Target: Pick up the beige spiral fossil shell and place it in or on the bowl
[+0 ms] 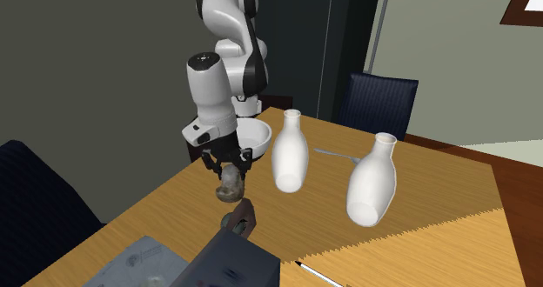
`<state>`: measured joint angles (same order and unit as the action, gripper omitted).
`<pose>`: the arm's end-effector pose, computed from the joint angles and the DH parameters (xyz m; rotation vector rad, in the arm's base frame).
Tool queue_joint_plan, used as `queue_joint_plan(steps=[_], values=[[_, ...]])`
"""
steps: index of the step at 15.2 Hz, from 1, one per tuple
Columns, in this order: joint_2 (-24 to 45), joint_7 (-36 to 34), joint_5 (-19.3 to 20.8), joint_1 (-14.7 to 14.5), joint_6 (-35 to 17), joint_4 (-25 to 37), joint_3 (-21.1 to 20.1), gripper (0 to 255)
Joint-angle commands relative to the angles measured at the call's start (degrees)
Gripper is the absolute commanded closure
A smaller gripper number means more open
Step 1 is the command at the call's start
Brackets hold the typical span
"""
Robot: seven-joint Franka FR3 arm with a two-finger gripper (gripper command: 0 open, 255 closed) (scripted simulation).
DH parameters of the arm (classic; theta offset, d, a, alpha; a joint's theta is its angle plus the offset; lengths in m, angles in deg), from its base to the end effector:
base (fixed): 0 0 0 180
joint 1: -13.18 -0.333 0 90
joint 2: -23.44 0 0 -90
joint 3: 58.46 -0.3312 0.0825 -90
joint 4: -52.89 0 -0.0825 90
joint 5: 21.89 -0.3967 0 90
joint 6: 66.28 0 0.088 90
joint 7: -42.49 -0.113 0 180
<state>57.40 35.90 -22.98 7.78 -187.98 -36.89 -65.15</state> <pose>0.6996 0.1388 0.2962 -3.0639 -0.1027 0.0687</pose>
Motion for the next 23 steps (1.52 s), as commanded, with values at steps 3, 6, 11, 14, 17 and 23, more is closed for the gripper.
queue_joint_plan(steps=[3,6,11,14,17,23], values=[[-1.32,-0.08,-0.08,0.06,2.03,0.72,-0.06,255],[-2.3,-0.15,-0.14,0.09,3.84,1.55,-0.11,255],[-3.77,-0.28,-0.23,0.14,6.94,3.18,-0.19,255],[-4.53,-0.36,-0.28,0.16,8.86,4.35,-0.23,255],[-5.19,-0.45,-0.32,0.17,10.82,5.67,-0.27,255],[-6.19,-0.65,-0.37,0.16,14.92,8.77,-0.33,255]])
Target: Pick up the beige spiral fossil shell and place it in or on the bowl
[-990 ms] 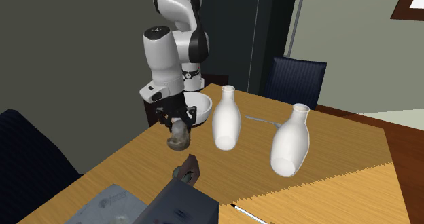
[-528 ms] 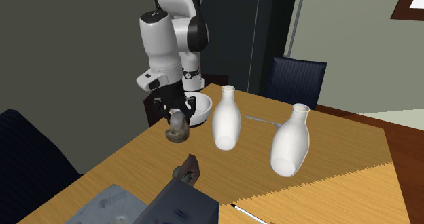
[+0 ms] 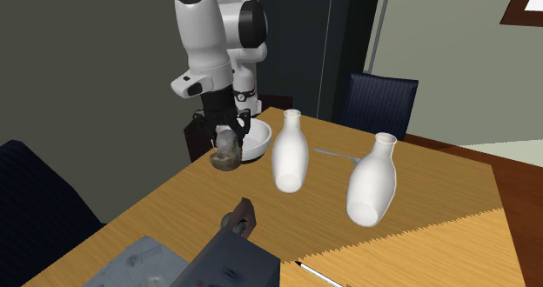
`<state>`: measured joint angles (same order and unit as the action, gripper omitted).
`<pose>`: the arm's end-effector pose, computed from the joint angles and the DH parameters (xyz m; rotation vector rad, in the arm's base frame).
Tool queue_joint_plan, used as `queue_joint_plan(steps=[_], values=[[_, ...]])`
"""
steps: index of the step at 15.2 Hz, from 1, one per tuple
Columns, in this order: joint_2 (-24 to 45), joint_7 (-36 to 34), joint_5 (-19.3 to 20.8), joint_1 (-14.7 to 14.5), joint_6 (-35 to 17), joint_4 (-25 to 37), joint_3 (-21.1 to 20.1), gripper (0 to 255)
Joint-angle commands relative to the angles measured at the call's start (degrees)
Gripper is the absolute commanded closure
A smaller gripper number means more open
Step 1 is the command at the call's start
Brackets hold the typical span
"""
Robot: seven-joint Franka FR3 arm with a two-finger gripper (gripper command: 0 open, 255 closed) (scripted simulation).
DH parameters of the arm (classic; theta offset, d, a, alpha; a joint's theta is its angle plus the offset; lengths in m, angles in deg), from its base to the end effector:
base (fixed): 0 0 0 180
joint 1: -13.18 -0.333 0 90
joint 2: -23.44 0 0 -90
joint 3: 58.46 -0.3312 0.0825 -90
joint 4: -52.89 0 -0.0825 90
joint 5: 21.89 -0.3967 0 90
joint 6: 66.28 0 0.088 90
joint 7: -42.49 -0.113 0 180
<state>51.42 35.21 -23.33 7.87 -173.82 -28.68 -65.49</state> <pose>0.6996 0.1398 0.4180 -3.0642 -0.1028 0.0691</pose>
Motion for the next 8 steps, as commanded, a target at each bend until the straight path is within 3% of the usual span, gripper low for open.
queue_joint_plan(steps=[1,6,8], values=[[-0.34,0.0,-0.03,0.06,1.46,1.14,0.0,255],[-0.71,-0.15,-0.04,0.03,4.42,3.72,-0.03,255],[-6.35,0.1,-0.64,0.48,1.75,-4.57,-0.22,255]])
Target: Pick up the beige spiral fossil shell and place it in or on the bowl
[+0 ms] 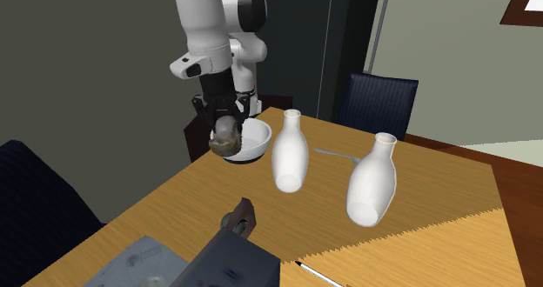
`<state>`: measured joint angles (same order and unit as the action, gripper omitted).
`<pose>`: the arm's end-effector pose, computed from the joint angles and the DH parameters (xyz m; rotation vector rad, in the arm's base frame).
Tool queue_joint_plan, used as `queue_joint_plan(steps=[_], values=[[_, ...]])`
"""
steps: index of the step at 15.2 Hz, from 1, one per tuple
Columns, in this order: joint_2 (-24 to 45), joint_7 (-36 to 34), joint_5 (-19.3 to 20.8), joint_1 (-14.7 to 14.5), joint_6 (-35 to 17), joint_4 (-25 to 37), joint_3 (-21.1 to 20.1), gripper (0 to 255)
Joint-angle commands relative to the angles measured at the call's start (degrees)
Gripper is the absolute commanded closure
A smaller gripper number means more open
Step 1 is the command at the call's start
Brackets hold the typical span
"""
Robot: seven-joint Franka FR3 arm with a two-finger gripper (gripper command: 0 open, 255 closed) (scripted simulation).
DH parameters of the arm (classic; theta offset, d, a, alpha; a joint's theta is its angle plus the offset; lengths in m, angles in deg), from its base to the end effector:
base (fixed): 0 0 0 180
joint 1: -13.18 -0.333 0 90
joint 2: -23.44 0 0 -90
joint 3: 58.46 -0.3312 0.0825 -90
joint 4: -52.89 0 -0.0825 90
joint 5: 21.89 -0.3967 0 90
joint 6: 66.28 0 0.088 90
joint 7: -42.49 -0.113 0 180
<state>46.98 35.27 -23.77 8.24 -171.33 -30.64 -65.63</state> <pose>0.6816 0.1357 0.4521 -3.0641 -0.1024 0.0697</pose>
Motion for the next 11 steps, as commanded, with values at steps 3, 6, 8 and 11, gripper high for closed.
queue_joint_plan(steps=[3,6,8,11], values=[[-9.61,0.48,-1.16,0.62,-3.74,-13.28,-0.3,255],[-16.82,0.99,-2.17,0.93,-5.83,-22.55,-0.42,255],[-21.49,1.36,-2.86,1.03,-6.8,-28.17,-0.45,255],[-28.42,1.89,-3.88,1.04,-7.65,-35.94,-0.44,255]])
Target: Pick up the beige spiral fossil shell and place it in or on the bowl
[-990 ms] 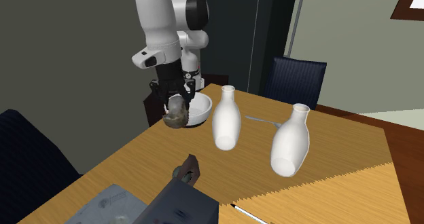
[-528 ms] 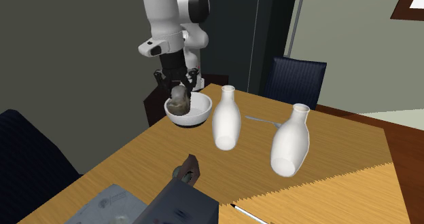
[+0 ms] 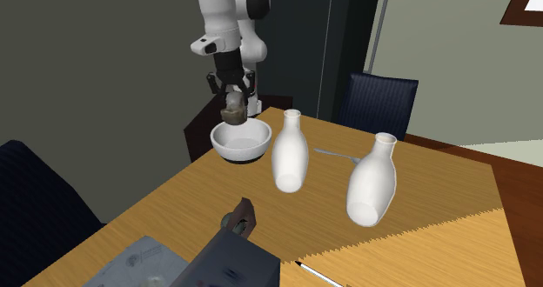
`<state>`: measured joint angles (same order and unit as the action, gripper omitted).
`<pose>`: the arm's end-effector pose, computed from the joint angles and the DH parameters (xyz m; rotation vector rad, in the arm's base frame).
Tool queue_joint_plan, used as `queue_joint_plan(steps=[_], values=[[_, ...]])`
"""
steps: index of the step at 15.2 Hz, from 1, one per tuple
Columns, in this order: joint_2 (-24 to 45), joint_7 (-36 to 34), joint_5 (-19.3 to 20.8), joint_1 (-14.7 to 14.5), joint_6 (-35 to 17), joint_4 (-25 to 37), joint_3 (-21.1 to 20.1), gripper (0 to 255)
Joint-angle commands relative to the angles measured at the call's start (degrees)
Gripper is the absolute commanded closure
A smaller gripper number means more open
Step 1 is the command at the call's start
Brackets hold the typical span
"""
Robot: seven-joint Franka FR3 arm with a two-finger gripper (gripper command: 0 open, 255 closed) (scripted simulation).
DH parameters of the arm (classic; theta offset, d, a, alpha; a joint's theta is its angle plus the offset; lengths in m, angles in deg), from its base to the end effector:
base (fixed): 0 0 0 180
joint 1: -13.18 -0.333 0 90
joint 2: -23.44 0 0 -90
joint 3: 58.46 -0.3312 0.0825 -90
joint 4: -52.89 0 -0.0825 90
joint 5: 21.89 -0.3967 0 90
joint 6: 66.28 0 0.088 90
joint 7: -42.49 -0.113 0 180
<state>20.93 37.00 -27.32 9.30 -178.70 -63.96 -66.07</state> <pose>0.5353 0.1163 0.4633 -3.0638 -0.1024 0.0696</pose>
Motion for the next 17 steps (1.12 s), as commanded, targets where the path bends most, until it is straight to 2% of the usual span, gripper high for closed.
queue_joint_plan(steps=[1,3,17], values=[[-4.69,0.34,-0.66,-0.05,-0.42,-5.05,0.02,255],[-11.25,0.78,-1.56,-0.23,-0.36,-11.55,0.12,255],[-7.0,1.41,-1.79,-0.42,-11.53,-18.5,-0.27,255]])
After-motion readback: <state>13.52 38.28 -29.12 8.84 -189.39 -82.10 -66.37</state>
